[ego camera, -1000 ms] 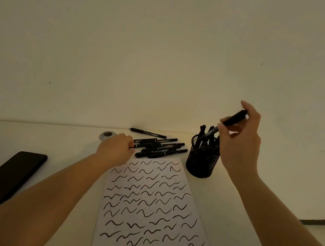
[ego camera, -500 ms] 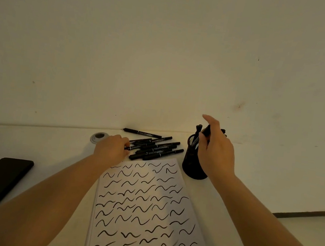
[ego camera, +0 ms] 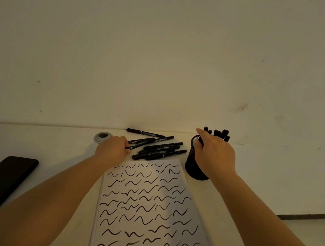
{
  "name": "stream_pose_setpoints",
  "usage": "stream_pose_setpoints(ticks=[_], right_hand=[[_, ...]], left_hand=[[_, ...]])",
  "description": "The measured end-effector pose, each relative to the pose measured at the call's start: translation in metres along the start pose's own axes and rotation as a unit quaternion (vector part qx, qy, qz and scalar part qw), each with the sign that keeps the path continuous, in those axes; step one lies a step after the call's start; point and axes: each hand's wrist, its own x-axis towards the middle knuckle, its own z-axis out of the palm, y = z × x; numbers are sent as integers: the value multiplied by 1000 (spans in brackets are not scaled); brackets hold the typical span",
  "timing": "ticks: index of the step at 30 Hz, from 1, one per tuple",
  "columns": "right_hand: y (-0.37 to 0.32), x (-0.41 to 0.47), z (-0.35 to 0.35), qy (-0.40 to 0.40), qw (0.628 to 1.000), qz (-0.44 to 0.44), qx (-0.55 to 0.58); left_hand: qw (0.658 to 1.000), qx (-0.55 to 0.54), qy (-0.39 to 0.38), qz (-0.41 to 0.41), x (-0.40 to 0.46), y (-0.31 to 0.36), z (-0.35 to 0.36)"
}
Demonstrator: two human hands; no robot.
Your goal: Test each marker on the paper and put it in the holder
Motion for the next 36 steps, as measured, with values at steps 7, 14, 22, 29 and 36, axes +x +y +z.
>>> stream_pose_setpoints(ticks=[7,14,22,29,36], right_hand=[[-4,-2,-12,-29,999,-13,-39],[-49,-46,-28,-13,971,30,238],[-92,-112,-34,-95,829,154,529],[-107,-154,-39,-85,806,173,560],[-117,-165,-41,-90,796,220,557]], left_hand=[[986,-162,32,11,-30,11,-24],[949,-311,-1,55,-97,42,-47],[923,-362,-43,124,-184,58,-47],[937,-316,-80,127,-227,43,-40],[971,-178,63,145,-253,42,-36]])
